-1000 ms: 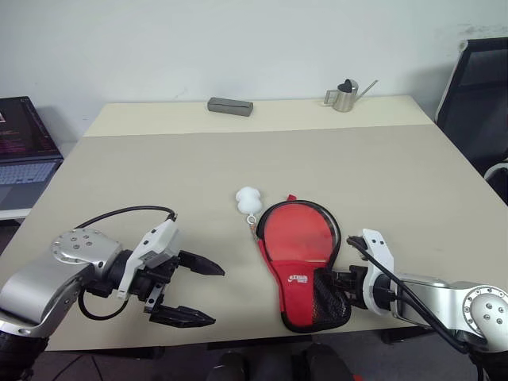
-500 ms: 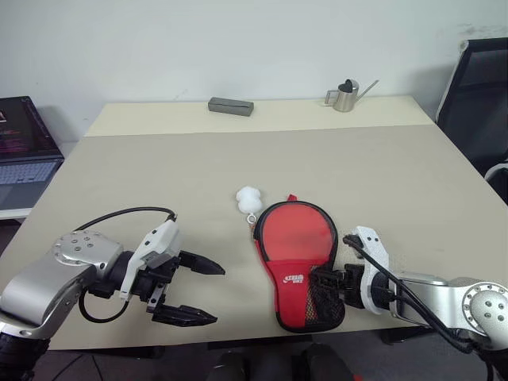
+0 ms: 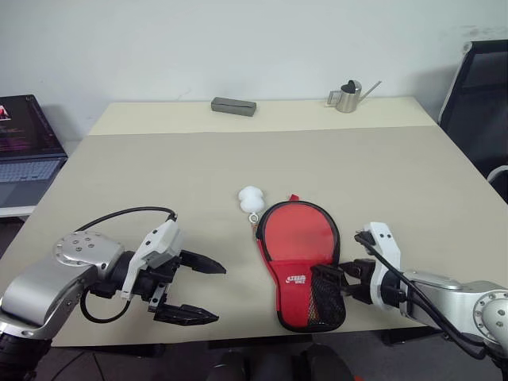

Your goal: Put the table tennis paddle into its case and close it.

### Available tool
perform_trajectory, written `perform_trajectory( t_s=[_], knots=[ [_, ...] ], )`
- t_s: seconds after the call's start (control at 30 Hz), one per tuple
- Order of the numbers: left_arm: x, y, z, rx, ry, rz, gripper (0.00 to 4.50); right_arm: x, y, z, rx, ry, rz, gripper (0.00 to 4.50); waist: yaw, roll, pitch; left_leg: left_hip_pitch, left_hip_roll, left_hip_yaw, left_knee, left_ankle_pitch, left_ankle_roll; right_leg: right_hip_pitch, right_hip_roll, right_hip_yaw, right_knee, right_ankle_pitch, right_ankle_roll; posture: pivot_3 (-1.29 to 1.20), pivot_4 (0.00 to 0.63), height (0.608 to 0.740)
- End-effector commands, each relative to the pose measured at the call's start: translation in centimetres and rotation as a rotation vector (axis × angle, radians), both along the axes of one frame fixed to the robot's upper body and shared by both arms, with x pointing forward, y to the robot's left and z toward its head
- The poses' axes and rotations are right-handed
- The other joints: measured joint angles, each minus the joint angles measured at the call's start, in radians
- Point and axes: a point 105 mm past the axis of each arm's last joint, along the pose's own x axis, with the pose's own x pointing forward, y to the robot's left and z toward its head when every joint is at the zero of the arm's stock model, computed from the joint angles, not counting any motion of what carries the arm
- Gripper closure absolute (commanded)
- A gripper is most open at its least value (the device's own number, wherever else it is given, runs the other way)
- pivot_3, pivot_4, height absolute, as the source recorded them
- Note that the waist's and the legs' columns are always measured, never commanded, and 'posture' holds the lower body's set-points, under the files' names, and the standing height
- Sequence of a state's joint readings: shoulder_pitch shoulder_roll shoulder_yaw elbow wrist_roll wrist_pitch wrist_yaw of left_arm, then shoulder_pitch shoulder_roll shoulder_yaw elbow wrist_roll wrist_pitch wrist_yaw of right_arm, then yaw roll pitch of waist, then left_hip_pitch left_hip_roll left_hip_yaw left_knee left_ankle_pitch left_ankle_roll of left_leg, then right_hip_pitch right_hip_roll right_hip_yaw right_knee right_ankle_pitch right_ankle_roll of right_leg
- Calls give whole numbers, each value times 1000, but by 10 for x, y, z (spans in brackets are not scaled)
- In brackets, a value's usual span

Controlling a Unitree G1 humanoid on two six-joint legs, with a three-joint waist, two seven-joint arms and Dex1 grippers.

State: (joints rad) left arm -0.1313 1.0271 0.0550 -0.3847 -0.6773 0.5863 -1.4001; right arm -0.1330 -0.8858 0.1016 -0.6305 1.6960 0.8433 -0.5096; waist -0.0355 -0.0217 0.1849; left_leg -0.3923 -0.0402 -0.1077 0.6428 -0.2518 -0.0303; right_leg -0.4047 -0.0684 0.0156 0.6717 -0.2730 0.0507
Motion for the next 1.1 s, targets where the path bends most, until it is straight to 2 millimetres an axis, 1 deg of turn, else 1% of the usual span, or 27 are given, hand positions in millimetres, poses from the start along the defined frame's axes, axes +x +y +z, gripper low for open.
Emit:
perform_trajectory(
  t_s=[0.03,0.1,0.17,0.23,0.33,0.43,0.53,0.57,0.67,0.77,0.87,0.93,1.1],
  knots=[
    [13,2,12,-38,-79,77,0,6,1,21,-7,-154,57,40,2,0,0,0,0,0,0,0,0,0,0,0,0,0,0,0,150,740],
    [19,2,16,-67,-99,126,0,10,2,28,-23,-234,111,40,3,0,0,0,0,0,0,0,0,0,0,0,0,0,0,0,150,740],
    [25,4,19,-97,-121,193,0,10,10,40,-43,-350,235,40,2,0,0,0,0,0,0,0,0,0,0,0,0,0,0,0,150,740],
    [29,5,21,-117,-136,236,0,11,13,46,-56,-429,319,40,3,0,0,0,0,0,0,0,0,0,0,0,0,0,0,0,150,740],
    [40,8,29,-162,-179,323,0,21,10,55,-76,-529,374,40,5,0,0,0,0,-1,1,0,0,0,0,-1,0,0,0,0,150,740],
    [55,13,35,-199,-241,436,0,32,11,65,-80,-599,443,40,3,0,0,0,0,0,1,0,0,0,0,-1,0,0,0,0,150,740],
    [80,26,36,-184,-351,596,0,42,17,73,-74,-657,465,40,5,0,0,0,0,0,2,0,0,0,0,0,1,1,0,0,150,740],
    [85,28,37,-183,-369,628,0,43,19,74,-73,-672,470,40,5,0,0,0,0,0,2,0,0,0,0,-1,1,1,0,0,150,740],
    [106,45,37,-142,-458,770,0,46,32,68,-82,-726,549,40,4,0,0,0,0,-1,2,0,0,0,0,-1,2,1,0,0,150,740],
    [114,51,36,-124,-492,824,0,47,40,61,-71,-757,573,40,4,0,0,0,-1,-1,1,0,-1,0,-1,-1,2,1,1,0,150,740],
    [115,48,33,-125,-485,807,0,44,44,47,-69,-729,635,40,5,0,0,0,-1,-2,1,0,-1,-1,-1,0,2,1,1,0,150,740],
    [116,45,32,-124,-486,798,0,47,45,40,-67,-708,640,40,5,0,0,0,-1,-2,2,0,-1,-1,-2,0,2,1,1,0,150,740],
    [122,36,35,-134,-492,778,0,54,49,34,-70,-701,607,40,5,0,0,0,-1,-2,2,0,-2,-1,-1,-1,4,1,1,0,150,740]
  ],
)
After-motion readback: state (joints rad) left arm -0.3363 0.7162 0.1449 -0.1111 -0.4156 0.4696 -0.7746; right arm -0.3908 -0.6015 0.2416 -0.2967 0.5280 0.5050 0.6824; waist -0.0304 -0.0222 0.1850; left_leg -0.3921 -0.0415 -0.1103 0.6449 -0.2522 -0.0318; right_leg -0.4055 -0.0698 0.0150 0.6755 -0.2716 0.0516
